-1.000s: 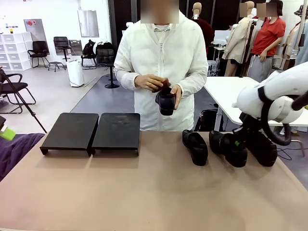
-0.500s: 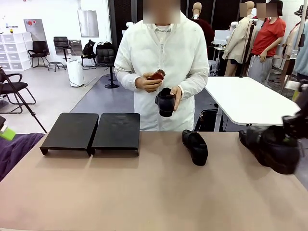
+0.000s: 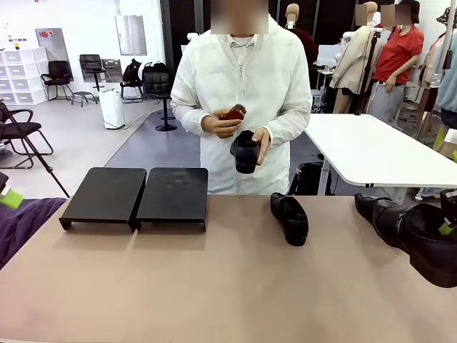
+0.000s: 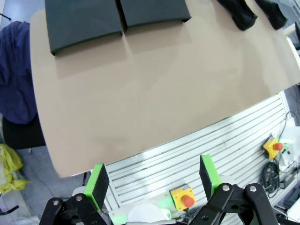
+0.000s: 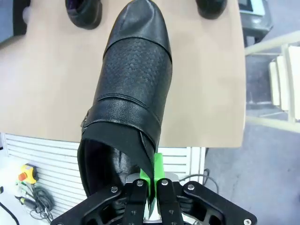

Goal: Organize the shoes by placing them on the stand.
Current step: Pick up one Shoe and place it in the middle of the table.

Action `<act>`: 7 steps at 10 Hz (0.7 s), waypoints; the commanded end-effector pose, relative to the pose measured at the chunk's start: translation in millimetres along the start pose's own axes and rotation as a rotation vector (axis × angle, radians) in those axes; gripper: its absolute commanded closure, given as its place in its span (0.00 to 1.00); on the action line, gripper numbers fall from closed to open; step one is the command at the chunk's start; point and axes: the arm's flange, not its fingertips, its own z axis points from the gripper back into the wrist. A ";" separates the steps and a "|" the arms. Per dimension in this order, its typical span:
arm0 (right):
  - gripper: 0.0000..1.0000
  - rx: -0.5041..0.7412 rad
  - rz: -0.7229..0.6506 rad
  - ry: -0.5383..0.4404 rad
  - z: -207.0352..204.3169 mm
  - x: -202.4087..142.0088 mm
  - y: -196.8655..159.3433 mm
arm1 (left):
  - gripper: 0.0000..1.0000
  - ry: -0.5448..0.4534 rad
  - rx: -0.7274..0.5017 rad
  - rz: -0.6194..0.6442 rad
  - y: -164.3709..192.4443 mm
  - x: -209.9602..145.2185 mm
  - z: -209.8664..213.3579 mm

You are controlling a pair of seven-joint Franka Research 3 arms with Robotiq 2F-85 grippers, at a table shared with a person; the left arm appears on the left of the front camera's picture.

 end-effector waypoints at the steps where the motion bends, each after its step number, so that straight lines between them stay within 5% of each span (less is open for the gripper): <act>1: 1.00 0.001 0.009 -0.008 5.1 -5.0 2.1 | 0.00 0.001 -0.010 -0.004 -0.1 -0.9 0.6; 5: 1.00 -0.116 -0.002 -0.096 -25.9 -15.2 143.5 | 0.00 0.001 -0.010 -0.004 -0.1 -0.9 0.6; 7: 1.00 -0.152 -0.050 -0.064 -13.4 -4.5 127.4 | 0.00 0.001 -0.010 -0.004 -0.1 -0.9 0.6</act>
